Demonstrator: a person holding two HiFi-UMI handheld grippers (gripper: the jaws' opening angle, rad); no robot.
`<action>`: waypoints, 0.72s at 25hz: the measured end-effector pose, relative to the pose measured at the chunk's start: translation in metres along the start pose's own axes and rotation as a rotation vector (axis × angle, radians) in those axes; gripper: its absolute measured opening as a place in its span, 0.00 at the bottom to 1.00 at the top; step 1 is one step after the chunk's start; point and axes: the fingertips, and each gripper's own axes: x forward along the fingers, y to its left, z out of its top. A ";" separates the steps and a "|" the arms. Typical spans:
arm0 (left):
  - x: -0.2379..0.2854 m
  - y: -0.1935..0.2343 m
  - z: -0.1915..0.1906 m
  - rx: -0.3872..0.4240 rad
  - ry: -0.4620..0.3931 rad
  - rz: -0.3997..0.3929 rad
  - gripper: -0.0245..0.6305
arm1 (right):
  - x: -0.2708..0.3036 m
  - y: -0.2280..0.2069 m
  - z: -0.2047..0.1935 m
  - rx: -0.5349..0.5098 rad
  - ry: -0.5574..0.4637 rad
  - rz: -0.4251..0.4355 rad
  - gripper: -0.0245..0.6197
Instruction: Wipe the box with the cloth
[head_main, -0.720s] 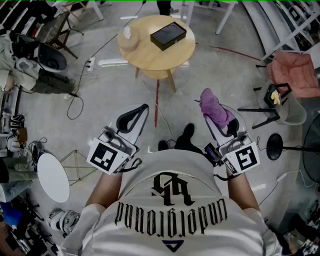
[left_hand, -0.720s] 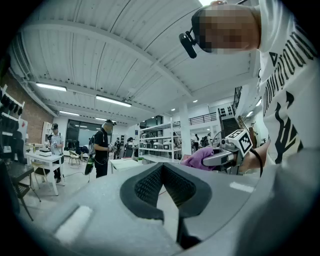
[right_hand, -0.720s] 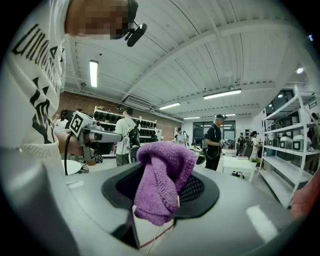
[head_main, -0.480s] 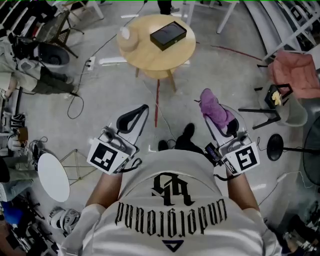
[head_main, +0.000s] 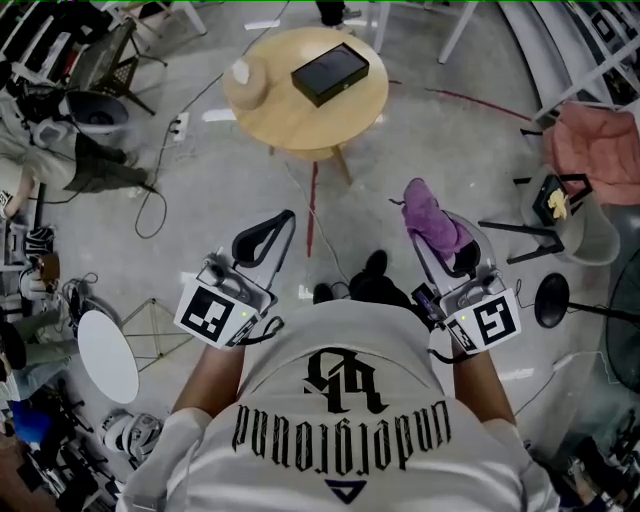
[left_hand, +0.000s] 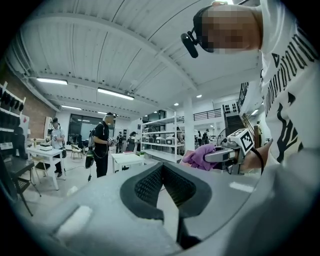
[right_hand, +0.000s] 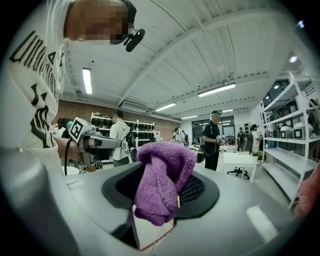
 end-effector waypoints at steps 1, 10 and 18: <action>0.012 0.002 -0.001 -0.003 0.003 0.000 0.05 | 0.001 -0.012 -0.001 0.005 0.000 -0.002 0.31; 0.143 0.019 0.010 -0.006 0.002 0.049 0.05 | -0.001 -0.153 -0.007 0.005 0.016 0.000 0.31; 0.208 0.025 0.009 -0.014 0.019 0.091 0.05 | -0.001 -0.227 -0.019 0.049 0.018 0.027 0.31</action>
